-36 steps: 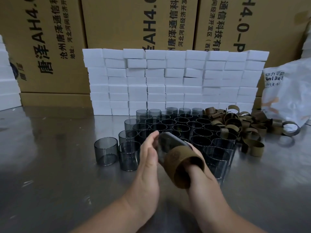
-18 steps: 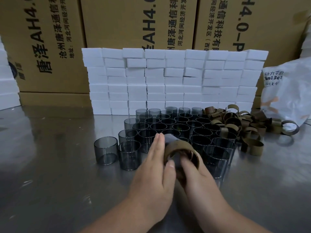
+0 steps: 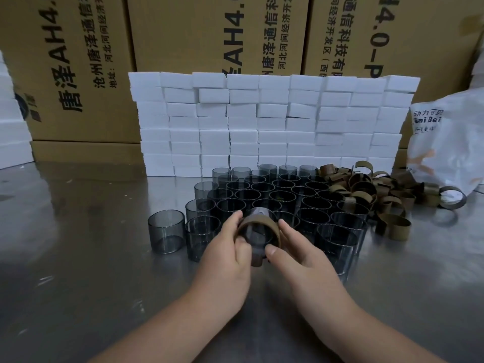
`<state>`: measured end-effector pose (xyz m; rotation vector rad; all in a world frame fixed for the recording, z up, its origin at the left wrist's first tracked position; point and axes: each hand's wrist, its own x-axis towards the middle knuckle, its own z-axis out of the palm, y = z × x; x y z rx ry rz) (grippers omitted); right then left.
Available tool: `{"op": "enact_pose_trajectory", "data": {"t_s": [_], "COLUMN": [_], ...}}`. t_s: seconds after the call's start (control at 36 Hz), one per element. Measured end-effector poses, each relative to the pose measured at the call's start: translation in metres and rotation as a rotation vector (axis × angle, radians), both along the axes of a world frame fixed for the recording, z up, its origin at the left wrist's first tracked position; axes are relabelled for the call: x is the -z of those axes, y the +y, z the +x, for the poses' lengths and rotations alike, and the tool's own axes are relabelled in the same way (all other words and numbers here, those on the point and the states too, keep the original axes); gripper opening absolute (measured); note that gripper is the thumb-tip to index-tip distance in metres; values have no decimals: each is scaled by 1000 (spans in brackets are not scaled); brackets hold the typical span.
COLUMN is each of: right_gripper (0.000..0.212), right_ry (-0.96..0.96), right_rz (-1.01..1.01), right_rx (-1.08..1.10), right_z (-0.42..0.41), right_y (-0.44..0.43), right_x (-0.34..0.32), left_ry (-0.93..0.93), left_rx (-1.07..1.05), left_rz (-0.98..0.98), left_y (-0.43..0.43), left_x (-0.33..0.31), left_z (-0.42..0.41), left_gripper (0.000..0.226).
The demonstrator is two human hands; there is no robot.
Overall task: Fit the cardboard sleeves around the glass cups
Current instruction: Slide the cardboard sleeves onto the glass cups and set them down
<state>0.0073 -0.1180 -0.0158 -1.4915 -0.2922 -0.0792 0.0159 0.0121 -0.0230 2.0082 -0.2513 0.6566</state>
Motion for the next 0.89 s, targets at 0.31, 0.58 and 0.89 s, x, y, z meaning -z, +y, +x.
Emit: {"op": "enact_pose_trajectory", "data": {"t_s": [0.31, 0.58, 0.89], "right_gripper": [45, 55, 16], "right_ry": [-42, -10, 114], "right_rz": [-102, -245, -108], "right_rx": [135, 242, 163], "right_z": [10, 22, 43], "right_y": [10, 28, 19], "right_x": [10, 9, 14], "left_ry": [-28, 41, 127], "left_rx": [-77, -150, -24], "left_rz": [-145, -285, -284], "left_y": [-9, -12, 0], "left_x": [3, 2, 10], "left_z": [8, 23, 36], "left_gripper": [18, 38, 39]}}
